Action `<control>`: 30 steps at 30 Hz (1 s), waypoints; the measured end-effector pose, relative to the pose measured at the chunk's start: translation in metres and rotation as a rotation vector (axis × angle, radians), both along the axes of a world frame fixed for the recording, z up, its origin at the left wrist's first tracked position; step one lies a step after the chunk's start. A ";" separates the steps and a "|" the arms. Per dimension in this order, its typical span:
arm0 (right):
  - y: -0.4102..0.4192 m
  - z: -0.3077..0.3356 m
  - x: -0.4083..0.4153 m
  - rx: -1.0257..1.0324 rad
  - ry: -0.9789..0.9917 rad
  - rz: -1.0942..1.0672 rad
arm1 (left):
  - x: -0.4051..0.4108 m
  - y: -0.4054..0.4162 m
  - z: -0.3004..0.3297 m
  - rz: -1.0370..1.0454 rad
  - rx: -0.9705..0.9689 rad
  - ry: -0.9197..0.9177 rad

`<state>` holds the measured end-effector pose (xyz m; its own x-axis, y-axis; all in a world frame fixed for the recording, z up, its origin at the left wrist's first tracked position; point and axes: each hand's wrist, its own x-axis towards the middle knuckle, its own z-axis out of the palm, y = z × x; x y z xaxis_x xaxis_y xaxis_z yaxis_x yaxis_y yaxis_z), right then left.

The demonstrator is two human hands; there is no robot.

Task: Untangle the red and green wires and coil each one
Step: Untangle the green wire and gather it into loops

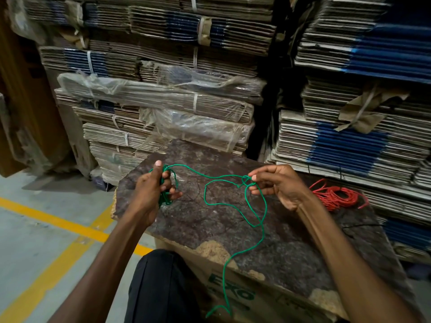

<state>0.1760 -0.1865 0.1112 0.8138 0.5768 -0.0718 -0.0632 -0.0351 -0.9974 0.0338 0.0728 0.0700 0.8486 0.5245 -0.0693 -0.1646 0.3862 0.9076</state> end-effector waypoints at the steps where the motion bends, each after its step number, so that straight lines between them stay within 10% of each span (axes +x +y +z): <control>1: 0.000 0.000 0.001 -0.005 -0.003 0.002 | 0.000 0.000 0.000 0.000 0.004 0.004; 30: 0.007 -0.018 0.004 0.122 -0.139 -0.203 | 0.000 -0.005 0.002 -0.020 0.002 -0.004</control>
